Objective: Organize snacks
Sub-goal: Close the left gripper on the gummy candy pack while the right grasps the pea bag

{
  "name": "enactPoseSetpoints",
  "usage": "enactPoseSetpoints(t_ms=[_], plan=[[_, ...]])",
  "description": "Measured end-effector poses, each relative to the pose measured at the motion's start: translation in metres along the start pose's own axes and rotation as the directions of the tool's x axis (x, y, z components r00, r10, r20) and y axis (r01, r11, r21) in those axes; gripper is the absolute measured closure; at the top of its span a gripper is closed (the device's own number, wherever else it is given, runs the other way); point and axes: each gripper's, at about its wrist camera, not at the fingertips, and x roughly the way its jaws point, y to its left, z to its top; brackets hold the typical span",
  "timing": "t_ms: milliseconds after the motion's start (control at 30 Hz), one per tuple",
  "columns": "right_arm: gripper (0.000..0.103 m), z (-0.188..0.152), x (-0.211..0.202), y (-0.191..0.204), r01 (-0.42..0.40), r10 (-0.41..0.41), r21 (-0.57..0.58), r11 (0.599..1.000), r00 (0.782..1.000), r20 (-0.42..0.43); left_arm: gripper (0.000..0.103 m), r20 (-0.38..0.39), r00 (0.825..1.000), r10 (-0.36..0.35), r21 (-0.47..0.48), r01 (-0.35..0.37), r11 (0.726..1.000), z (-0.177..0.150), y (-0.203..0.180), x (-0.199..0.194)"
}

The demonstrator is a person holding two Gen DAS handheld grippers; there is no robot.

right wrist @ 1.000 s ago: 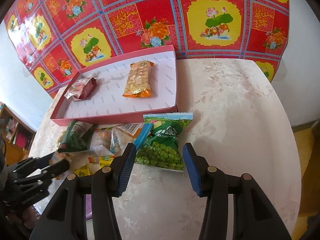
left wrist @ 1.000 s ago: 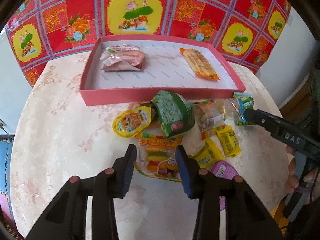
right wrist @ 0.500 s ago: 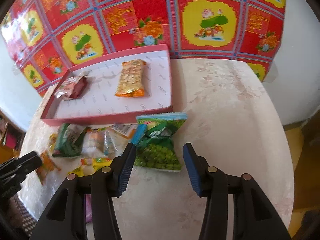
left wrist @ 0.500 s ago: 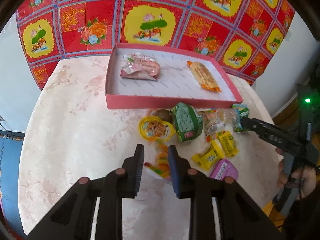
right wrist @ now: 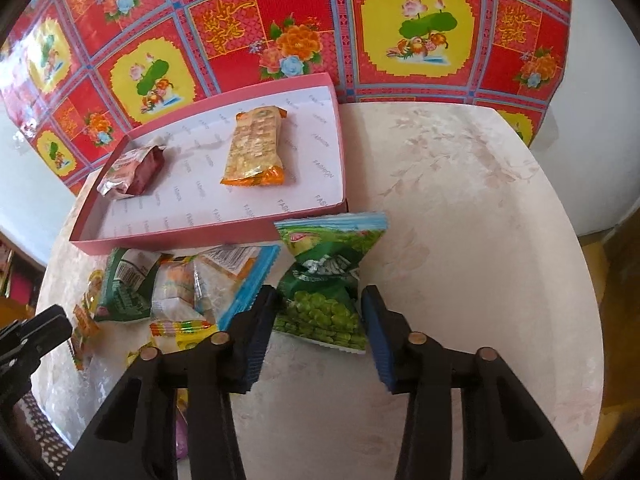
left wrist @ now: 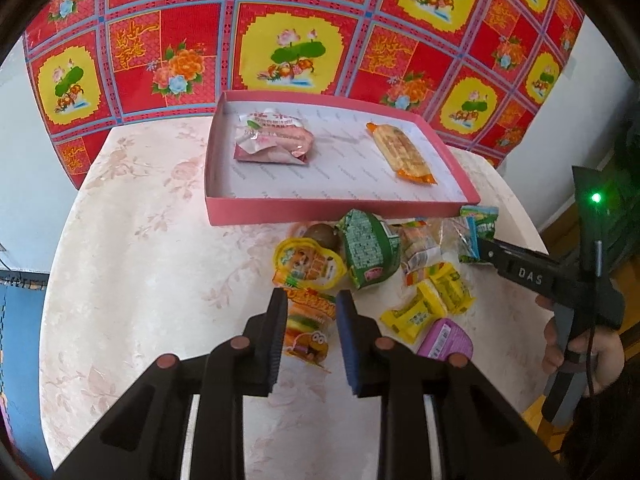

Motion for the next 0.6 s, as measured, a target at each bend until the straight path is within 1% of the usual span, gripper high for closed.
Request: enactPoseSetpoints(t_ms=[133,433,600], plan=[[0.065,-0.002,-0.004,-0.001,-0.007,0.007,-0.02,1.0,1.0,0.009,0.077,0.001,1.0,0.019,-0.009,-0.019,1.0,0.001,-0.003,0.001],[0.072,-0.003,-0.025,-0.007,-0.04,0.041,-0.024,0.999,0.998,0.048,0.066,-0.006,0.998,0.07,-0.026,-0.07,0.997,0.002,-0.001,0.001],[0.078,-0.005,-0.035,-0.006,-0.069,0.071,-0.026,0.997,0.995,0.065,0.063,-0.013,0.997,0.076,-0.044,-0.076,0.996,-0.001,0.007,0.001]])
